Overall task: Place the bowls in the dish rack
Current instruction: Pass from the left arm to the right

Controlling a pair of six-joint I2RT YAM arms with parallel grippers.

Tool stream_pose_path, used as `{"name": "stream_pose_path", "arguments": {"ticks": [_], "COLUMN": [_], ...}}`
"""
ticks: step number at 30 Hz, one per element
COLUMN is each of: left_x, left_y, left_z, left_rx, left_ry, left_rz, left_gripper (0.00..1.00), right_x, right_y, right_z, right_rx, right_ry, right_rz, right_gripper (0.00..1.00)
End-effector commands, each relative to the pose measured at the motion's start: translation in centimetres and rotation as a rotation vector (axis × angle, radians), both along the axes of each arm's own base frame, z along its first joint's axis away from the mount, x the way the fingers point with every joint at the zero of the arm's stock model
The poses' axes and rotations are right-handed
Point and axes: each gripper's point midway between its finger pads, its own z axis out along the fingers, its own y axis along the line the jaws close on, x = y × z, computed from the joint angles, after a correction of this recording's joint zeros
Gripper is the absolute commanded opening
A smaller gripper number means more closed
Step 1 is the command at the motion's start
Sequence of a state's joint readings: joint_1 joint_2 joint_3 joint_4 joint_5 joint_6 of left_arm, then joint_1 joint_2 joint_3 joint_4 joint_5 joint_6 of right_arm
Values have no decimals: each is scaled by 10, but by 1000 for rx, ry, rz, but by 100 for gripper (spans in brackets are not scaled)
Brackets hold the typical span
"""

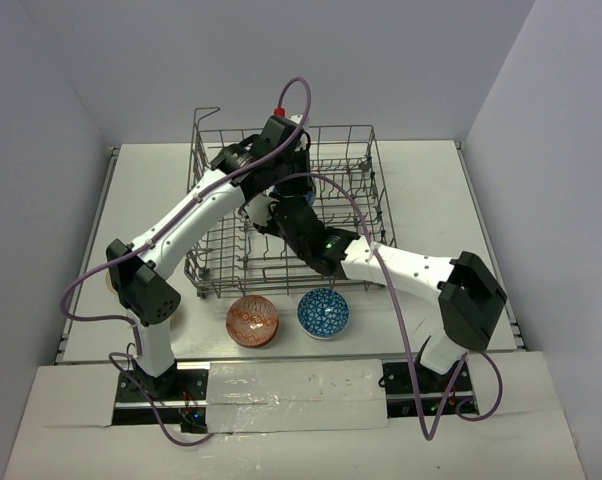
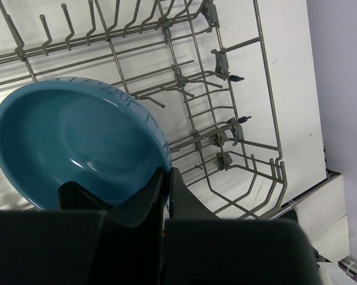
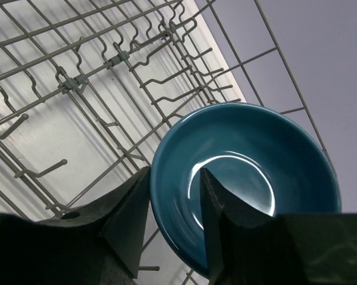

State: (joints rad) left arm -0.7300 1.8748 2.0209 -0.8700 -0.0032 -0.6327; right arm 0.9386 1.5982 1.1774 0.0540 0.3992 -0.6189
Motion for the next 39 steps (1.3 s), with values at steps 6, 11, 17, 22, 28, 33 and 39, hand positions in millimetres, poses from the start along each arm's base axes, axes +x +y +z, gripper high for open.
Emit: {"name": "stream_pose_path", "arguments": {"ticks": [6,11,17,22,28,33,39], "left_x": [-17,-17,-11,-9,-8,-6,-6], "left_y": [0,0,5,2,-1,-3,-8], "left_z": [0,-5,-12,-14,-20,-23,-26], "left_rx": [25,31,63,51,46,43,34], "left_ry": [4,7,-2,0,6,7,15], "left_rz": [-49,-51,-25,-17,-18,-22,-29], "left_gripper": [0,0,0,0,0,0,0], "right_x": [27,28,29,29,28,23,21], "right_y": [-25,-27,-29,-27,-25,-24,-23], "right_z": [31,30,29,24,20,21,22], "right_rx": [58,51,50,48,44,64,69], "right_ry": [-88,-91,-90,-77,-55,-41,-32], "right_rz": [-164,-174,-191,-188,-177,-158,-144], "right_gripper": [32,24,16,0,0,0,0]}}
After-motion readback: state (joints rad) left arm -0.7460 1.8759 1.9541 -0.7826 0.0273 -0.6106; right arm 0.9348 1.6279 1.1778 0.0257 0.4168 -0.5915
